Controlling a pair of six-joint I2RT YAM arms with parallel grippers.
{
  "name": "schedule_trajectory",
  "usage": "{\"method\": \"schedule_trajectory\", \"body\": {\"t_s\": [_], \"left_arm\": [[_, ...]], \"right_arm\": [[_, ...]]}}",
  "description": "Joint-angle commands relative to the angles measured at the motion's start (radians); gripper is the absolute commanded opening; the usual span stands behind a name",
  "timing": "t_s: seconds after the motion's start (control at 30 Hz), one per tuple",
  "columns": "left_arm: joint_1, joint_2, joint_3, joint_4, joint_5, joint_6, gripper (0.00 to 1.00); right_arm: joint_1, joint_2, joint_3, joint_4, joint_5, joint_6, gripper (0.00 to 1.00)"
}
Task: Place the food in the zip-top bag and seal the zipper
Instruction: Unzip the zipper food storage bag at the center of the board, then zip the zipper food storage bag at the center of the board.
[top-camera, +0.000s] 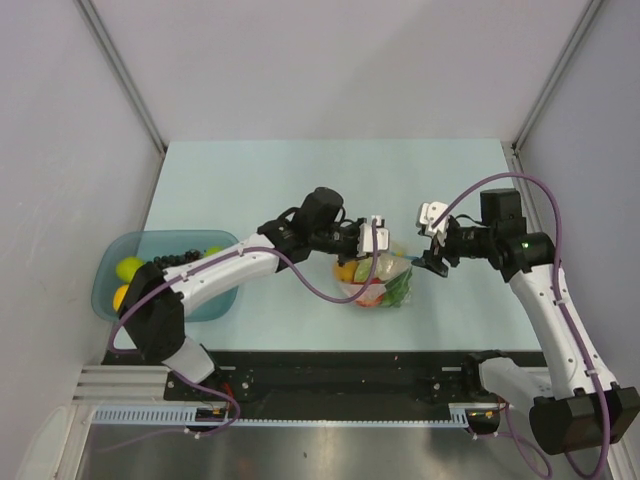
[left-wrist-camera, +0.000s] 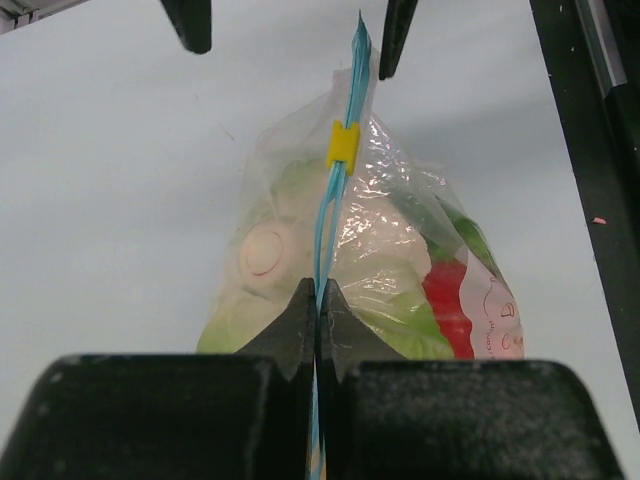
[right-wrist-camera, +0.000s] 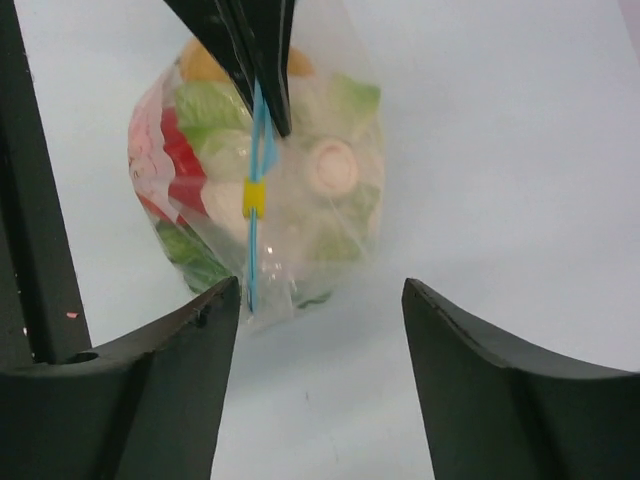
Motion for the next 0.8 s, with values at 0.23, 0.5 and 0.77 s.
{"method": "schedule_trajectory", "body": {"t_s": [0.23,0.5,0.77], "left_arm": [[-0.004,-0.034,0.063,-0.009,0.013,-0.017,0.00],[-0.013,-0.009,0.082,0.003,-0.007,-0.050,0.00],[-0.023,0.003,0.114,0.021,-0.007,-0.076,0.28]], "right_arm": [[-0.028,-0.007,-0.008,-0.021,-0.066,-0.008,0.39],[0.003,0.001,-0.028,-0.017,-0.077,-0.053,0.28],[0.013,0.001,-0.035,0.002,-0.057,-0.070,0.00]]}}
